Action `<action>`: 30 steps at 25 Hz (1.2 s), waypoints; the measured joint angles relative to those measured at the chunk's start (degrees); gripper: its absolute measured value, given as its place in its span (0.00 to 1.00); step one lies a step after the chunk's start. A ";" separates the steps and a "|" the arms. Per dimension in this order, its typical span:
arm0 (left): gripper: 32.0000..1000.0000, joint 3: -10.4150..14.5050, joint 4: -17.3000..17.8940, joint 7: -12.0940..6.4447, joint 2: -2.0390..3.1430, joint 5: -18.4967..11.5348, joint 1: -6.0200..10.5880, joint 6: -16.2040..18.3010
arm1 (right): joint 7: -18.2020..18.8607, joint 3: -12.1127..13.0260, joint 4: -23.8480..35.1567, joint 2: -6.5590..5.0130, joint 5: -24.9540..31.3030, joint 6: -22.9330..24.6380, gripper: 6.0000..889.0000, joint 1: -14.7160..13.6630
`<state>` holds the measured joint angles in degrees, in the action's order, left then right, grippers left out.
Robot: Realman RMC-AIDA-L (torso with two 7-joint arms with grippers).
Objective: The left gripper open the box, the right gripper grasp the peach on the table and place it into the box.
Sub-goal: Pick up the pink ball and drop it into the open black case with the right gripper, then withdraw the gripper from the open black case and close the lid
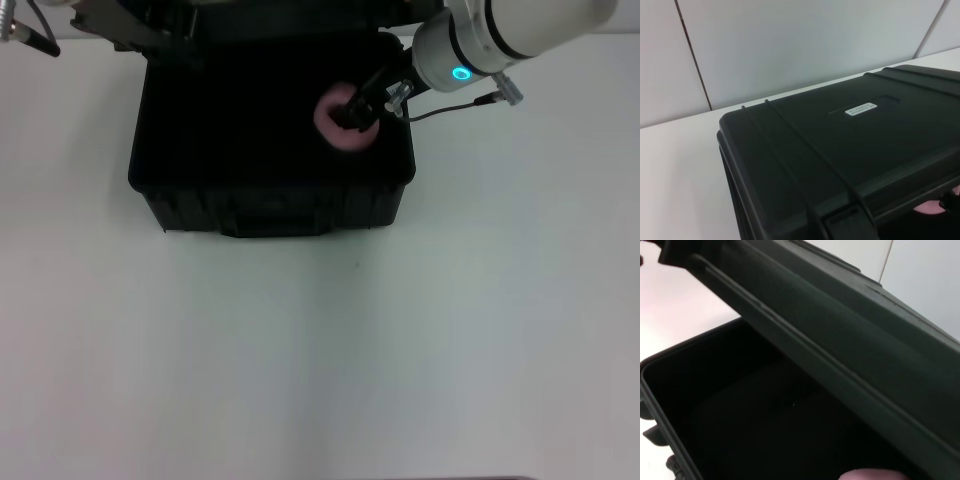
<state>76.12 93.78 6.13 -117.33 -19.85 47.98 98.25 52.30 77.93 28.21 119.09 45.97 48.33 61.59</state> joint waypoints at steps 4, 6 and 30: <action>0.36 0.00 0.00 -0.01 0.00 0.00 -0.07 0.00 | 0.00 0.03 0.03 0.00 0.00 0.01 0.26 0.00; 0.36 0.00 0.00 -0.01 0.00 0.00 -0.08 0.01 | 0.00 0.03 0.09 0.00 0.00 0.01 0.36 0.00; 0.36 -0.02 0.00 -0.15 0.09 -0.01 -0.34 0.01 | -0.26 0.03 0.45 0.00 0.00 0.80 0.97 0.02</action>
<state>76.09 93.78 5.97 -117.24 -19.86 47.64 98.26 52.05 77.96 28.66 119.09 45.97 49.13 61.61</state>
